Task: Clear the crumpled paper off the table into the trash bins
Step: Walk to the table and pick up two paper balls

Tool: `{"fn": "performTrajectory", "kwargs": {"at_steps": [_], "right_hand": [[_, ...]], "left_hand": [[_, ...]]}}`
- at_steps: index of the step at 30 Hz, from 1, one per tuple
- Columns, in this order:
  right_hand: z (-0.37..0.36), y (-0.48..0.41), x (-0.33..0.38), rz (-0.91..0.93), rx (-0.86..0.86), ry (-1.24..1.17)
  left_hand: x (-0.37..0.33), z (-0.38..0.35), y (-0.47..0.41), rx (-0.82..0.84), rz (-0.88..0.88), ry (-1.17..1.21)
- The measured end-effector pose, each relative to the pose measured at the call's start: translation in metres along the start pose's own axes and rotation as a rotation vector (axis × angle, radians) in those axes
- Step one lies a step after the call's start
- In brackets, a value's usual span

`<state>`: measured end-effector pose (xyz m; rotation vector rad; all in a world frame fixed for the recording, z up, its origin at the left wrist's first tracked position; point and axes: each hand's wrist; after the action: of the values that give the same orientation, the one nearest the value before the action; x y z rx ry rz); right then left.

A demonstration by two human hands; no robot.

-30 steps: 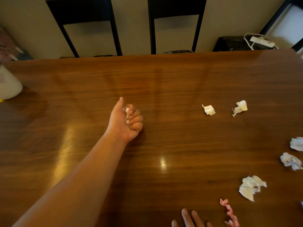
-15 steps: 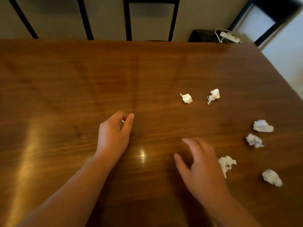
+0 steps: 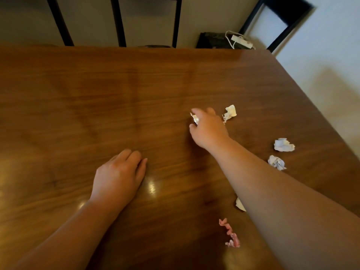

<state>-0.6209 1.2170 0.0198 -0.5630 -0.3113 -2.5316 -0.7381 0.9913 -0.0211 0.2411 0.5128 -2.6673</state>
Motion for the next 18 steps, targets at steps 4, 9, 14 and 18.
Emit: {"fn": "performTrajectory", "kwargs": {"at_steps": [4, 9, 14, 18], "right_hand": [[-0.005, -0.005, 0.002, 0.039, -0.003, -0.019], [0.005, -0.004, -0.018, 0.133, -0.097, -0.179], [0.036, -0.015, -0.062, 0.075, -0.258, -0.222], [0.045, -0.025, -0.077, -0.092, -0.176, -0.301]], "left_hand": [[0.000, 0.001, -0.002, 0.027, 0.025, 0.008], [0.001, 0.000, -0.001, 0.025, 0.012, 0.045], [0.001, -0.001, -0.001, 0.005, 0.021, 0.023], [0.002, -0.001, -0.001, 0.032, 0.023, 0.031]]}}
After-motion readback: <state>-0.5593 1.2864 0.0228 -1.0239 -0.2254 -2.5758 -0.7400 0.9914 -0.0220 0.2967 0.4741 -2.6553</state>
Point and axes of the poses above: each hand's wrist, its own y-axis away from the middle knuckle, its own z-axis out of the back of the hand, x = y × z, and after that the axes turned 10 degrees about -y, right-handed
